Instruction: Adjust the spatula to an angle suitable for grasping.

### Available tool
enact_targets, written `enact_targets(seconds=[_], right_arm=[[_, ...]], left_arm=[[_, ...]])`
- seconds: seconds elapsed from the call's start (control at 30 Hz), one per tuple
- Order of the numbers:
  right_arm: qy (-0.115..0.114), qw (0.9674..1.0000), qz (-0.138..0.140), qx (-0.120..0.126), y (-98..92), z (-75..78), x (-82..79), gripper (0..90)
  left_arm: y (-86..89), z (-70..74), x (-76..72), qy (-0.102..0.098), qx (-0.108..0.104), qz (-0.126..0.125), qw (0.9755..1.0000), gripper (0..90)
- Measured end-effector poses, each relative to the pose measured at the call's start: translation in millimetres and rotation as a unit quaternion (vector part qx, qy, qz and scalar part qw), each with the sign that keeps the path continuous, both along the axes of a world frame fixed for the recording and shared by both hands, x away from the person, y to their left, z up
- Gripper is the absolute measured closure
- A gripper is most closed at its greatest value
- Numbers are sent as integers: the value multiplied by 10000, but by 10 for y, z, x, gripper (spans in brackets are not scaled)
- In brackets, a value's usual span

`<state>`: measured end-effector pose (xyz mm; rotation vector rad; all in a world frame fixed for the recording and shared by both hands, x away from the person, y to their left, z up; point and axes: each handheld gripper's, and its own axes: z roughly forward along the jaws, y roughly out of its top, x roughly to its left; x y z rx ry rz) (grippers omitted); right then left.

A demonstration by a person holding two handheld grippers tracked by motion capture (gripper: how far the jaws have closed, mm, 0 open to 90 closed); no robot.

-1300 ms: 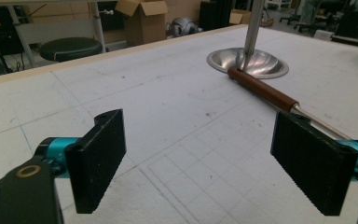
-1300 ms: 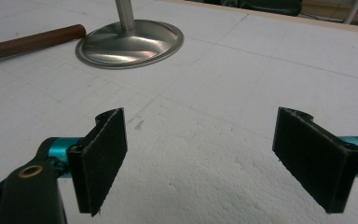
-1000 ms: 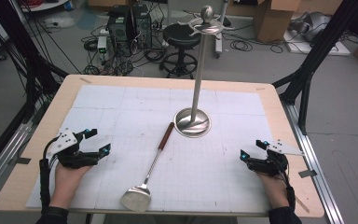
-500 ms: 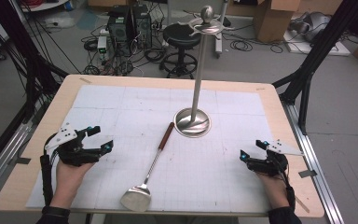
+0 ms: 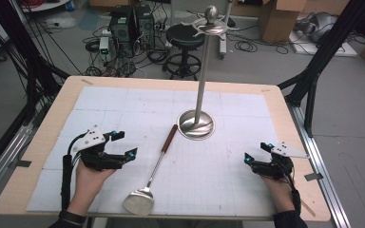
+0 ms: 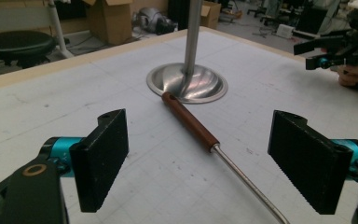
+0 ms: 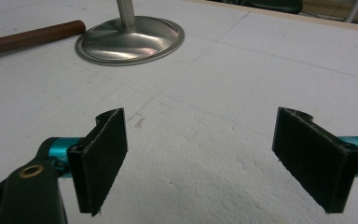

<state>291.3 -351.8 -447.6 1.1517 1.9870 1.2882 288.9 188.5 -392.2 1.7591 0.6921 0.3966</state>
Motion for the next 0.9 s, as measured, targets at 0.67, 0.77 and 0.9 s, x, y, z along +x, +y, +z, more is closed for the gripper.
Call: enact_targets(seconds=[0.67,0.77,0.9], right_arm=[[8,10000,16,-49,8,0,5,171],[9,10000,10,-52,12,-2,4,171],[20,10000,22,-86,11,-1,7,172]], left_arm=[[-682,-187,6,810,1182,-138,9896,196],[-747,-232,26,965,1413,-83,9852,212],[-808,-285,43,1169,1579,-53,9805,231]])
